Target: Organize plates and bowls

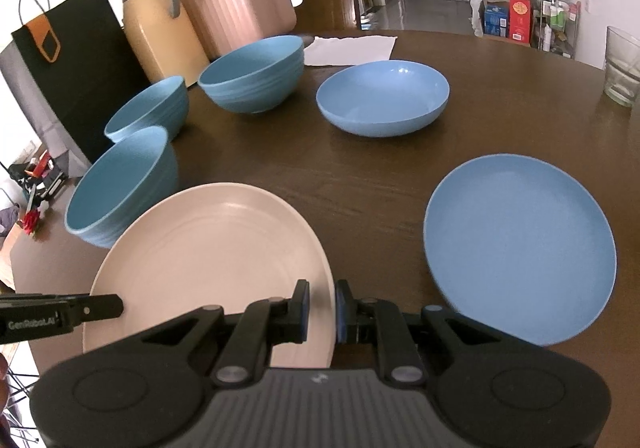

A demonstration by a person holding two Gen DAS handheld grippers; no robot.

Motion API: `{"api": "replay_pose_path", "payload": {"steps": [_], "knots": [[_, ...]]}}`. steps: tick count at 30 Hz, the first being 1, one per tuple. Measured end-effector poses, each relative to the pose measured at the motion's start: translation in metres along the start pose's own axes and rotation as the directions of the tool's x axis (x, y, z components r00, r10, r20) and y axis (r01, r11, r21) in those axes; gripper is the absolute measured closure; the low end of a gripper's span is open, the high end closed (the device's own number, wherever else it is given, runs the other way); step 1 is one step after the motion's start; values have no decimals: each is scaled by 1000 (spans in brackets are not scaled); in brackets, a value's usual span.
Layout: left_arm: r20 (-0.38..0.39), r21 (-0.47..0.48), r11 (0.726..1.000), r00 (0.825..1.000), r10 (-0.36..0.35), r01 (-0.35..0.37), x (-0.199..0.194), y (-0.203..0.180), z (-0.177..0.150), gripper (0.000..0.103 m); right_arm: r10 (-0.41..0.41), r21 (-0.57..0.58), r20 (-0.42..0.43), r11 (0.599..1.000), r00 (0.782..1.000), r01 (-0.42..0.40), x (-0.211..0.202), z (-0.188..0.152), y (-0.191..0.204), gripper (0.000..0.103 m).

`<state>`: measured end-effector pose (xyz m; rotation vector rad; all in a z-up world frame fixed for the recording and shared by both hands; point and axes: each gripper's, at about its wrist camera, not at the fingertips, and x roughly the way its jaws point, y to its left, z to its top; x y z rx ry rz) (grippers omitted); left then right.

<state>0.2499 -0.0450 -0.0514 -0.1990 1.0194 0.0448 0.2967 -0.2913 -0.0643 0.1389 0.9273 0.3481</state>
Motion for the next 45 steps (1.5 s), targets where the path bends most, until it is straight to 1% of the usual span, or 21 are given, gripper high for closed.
{"api": "replay_pose_path", "payload": {"steps": [11,27,30,34,35,36,37,38,39,40,41,42,43,44,45], "knots": [[-15,3,1000,1000,4,-4,0,14,-17,90,-4,24,-13,1000,1000,4,3,-23,10,90],[-21,9,1000,1000,-6,6,6,15,-21,90,-20,33,-3,999,1000,20,6,-27,12,90],[-25,19,1000,1000,-14,14,6,16,-21,89,-14,32,-6,999,1000,15,6,-28,12,86],[-6,38,999,1000,-25,25,0,16,-21,86,-21,26,-6,999,1000,21,5,-28,12,86],[6,46,999,1000,-28,28,-3,15,-21,81,-24,23,-5,999,1000,24,4,-28,12,85],[16,52,998,999,-29,28,-6,15,-21,76,-28,21,1,999,1000,28,3,-28,12,82],[27,56,998,999,-30,28,-9,15,-22,63,-27,20,9,999,1000,26,1,-28,12,79],[42,60,998,999,-29,27,-12,15,-22,55,-26,21,19,999,999,26,-1,-28,13,70],[60,68,997,998,-27,23,-15,15,-23,53,-28,23,32,999,999,27,-5,-29,13,58],[74,76,997,997,-23,17,-19,15,-23,49,-28,21,44,999,999,27,-8,-29,13,52],[87,82,997,996,-23,16,-22,15,-24,40,-30,14,57,999,998,29,-11,-29,14,45],[94,86,996,995,-25,17,-25,15,-24,34,-33,7,71,999,997,33,-15,-30,16,42],[104,91,996,994,-26,17,-28,15,-24,25,-35,2,82,999,996,35,-19,-30,17,40],[114,96,995,993,-24,13,-30,15,-25,23,-36,0,92,999,995,36,-22,-31,18,33],[125,103,995,992,-20,7,-33,14,-26,22,-36,-2,103,999,994,37,-25,-31,19,22]]}}
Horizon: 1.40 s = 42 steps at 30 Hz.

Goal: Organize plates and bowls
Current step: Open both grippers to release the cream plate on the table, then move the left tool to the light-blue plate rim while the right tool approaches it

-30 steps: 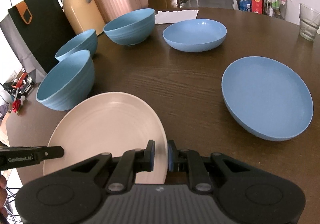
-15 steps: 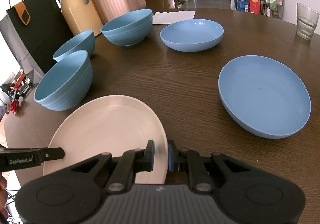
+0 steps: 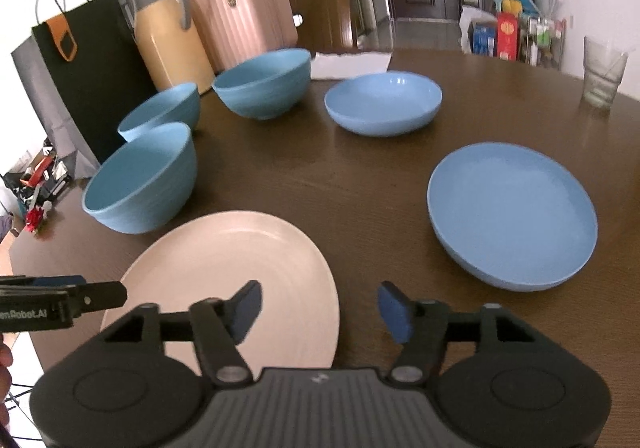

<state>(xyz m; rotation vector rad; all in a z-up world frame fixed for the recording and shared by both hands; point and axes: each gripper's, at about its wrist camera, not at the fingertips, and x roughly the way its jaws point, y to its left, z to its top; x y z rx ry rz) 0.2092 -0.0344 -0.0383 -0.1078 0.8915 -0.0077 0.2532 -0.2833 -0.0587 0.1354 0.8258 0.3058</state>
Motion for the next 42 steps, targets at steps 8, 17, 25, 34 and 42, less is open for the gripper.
{"api": "replay_pose_path", "payload": {"steps": [8,17,25,34,42], "knots": [[95,16,1000,995,5,-7,-22,-1,-5,0,-5,-14,41,1000,999,6,-20,-2,8,6],[118,16,1000,993,3,-5,-30,3,-9,0,-37,-13,43,999,998,38,-27,-8,16,0],[132,17,1000,991,-9,6,-38,8,-10,0,-41,-14,55,999,998,42,-35,-11,21,0],[146,27,1000,989,-18,14,-48,8,-10,0,-58,-21,63,998,996,59,-45,-12,26,0],[154,46,999,988,-34,28,-57,0,-6,0,-76,-8,83,997,994,77,-58,-10,20,0]]}}
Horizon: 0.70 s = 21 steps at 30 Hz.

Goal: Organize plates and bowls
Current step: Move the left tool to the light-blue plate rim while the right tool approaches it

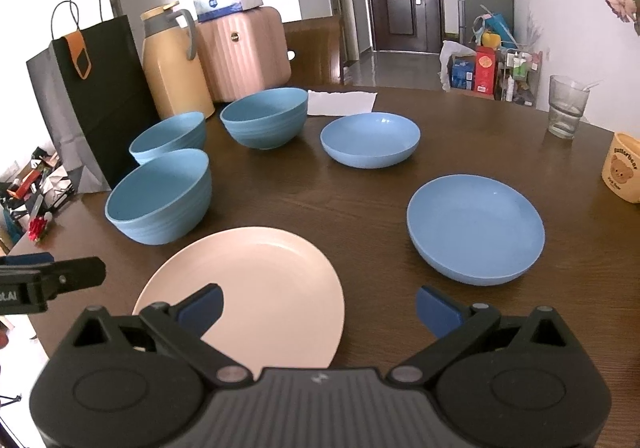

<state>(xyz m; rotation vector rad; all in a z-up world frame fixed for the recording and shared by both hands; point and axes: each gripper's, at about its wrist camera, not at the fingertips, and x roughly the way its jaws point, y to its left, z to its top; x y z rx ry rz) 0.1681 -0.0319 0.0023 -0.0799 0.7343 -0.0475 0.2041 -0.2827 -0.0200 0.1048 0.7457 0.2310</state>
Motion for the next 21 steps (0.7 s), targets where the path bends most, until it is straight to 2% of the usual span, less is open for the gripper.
{"api": "replay_pose_path", "payload": {"steps": [21], "knots": [[-37,47,997,998,-52,54,12,-51,22,0,-88,54,12,995,996,87,-14,10,-49,0]]}}
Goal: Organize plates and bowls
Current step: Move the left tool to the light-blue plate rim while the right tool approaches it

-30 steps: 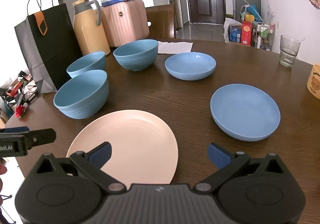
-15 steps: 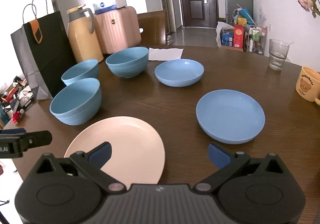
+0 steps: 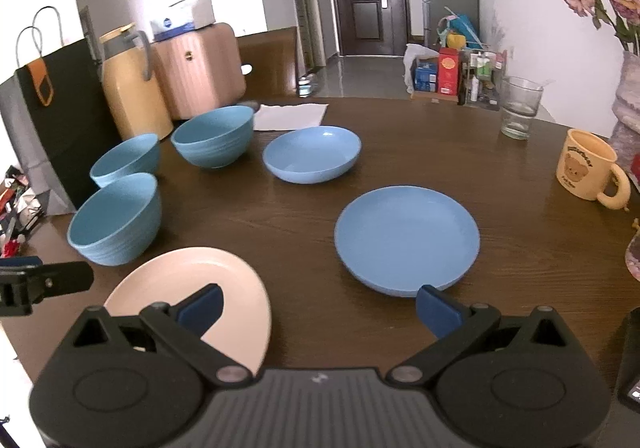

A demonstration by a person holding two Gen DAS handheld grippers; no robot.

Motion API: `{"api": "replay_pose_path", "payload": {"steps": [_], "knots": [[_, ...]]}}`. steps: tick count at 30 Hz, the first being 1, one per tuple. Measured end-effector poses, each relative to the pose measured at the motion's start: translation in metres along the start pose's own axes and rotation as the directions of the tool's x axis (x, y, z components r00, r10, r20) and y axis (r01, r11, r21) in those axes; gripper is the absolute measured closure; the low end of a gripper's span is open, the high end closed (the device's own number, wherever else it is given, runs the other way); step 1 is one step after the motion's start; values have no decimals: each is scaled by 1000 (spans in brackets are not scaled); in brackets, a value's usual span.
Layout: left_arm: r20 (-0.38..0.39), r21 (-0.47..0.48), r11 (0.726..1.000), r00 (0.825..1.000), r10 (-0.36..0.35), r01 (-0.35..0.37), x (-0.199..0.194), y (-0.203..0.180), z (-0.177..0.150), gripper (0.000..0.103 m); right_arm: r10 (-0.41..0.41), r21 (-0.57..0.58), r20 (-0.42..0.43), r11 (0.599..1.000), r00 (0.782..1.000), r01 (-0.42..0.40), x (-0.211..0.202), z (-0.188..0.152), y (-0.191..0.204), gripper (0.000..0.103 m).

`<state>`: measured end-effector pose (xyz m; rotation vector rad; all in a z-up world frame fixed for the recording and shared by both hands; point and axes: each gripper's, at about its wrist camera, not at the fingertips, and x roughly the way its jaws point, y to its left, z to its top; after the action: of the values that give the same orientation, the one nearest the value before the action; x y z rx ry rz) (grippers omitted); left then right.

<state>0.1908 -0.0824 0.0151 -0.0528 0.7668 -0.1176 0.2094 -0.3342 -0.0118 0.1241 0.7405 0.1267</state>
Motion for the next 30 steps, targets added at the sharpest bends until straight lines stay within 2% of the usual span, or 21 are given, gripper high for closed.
{"api": "replay_pose_path", "payload": {"steps": [30], "knots": [[-125,32,998,991,-48,52,83,-93,55,0,-69,95,-46,993,997,73,51,38,-97,0]]}}
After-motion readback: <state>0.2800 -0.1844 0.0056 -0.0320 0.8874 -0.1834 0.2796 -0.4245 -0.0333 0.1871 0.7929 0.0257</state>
